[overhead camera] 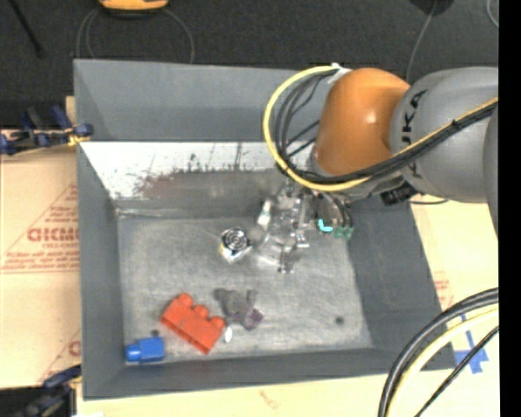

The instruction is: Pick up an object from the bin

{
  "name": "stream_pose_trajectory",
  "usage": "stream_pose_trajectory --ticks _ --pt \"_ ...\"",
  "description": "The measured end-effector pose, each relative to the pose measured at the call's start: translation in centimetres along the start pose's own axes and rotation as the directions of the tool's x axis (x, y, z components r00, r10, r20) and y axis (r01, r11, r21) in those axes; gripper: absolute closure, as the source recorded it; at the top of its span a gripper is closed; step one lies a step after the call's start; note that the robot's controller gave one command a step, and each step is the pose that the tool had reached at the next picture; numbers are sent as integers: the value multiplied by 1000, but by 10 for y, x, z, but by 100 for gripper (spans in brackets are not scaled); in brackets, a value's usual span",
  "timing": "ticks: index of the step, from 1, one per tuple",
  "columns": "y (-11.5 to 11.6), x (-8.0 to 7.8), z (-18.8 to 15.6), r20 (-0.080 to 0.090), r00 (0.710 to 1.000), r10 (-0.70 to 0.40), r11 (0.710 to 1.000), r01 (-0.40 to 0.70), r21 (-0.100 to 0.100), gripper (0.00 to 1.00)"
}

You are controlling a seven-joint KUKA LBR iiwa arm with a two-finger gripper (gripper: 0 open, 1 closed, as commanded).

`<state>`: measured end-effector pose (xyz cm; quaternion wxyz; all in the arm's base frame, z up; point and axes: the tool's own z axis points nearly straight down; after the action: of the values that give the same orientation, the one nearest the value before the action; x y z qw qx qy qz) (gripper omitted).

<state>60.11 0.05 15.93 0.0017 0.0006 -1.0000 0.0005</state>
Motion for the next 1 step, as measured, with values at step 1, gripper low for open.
stream_pose_trajectory --ticks 1 --pt "38 -29 61 4 999 41 999 -41 -3 0"
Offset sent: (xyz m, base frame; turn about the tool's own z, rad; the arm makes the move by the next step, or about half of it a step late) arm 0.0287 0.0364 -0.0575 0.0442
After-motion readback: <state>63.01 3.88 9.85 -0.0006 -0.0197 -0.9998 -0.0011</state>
